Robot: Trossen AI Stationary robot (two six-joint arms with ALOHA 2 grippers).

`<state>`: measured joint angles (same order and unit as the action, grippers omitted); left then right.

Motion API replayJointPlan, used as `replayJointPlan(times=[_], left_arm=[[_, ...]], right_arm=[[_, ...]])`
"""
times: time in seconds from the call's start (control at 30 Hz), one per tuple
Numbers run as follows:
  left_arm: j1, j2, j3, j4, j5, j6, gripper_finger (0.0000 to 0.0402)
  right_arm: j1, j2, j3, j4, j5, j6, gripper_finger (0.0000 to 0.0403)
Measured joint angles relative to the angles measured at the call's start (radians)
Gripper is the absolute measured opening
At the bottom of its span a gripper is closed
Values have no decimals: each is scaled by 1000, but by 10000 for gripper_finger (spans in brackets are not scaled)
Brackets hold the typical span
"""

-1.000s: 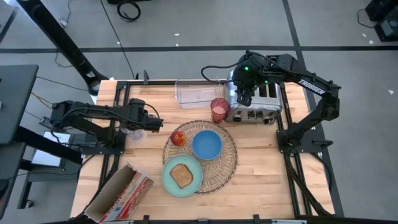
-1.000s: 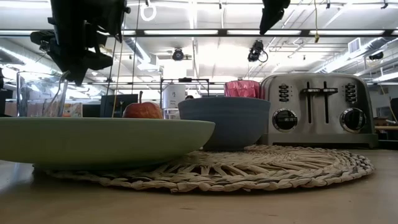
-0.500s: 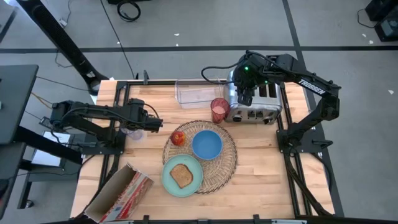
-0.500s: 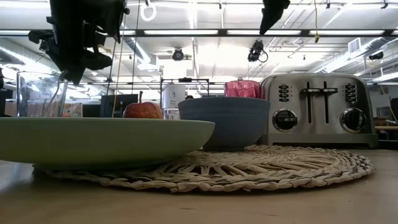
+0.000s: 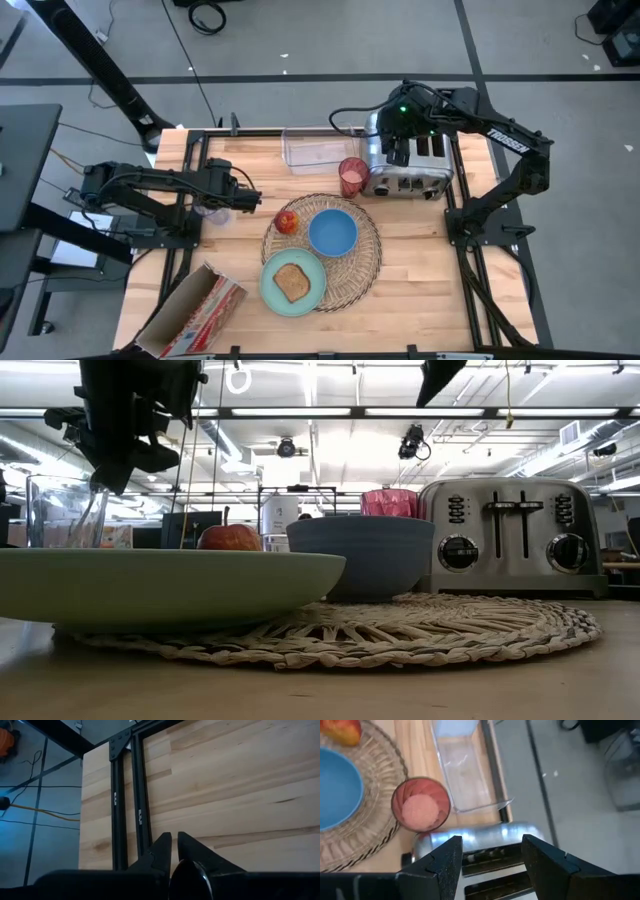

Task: Arrange a breakfast setting
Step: Put the orange spoon on the brown table mat to the right of the blue bowl

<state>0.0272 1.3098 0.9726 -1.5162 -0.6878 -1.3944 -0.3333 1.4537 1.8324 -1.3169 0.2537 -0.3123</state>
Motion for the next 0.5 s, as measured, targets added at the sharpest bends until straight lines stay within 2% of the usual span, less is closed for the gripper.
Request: replayJointPlan(times=[0.27,0.5], left_arm=[[-5,-1,8,-44,10,1,21],[-5,-2,39,-54,-8,16,28]], right_arm=[[4,-63,0,75,18,-3,210],[4,-95,0,119,33,-4,210]])
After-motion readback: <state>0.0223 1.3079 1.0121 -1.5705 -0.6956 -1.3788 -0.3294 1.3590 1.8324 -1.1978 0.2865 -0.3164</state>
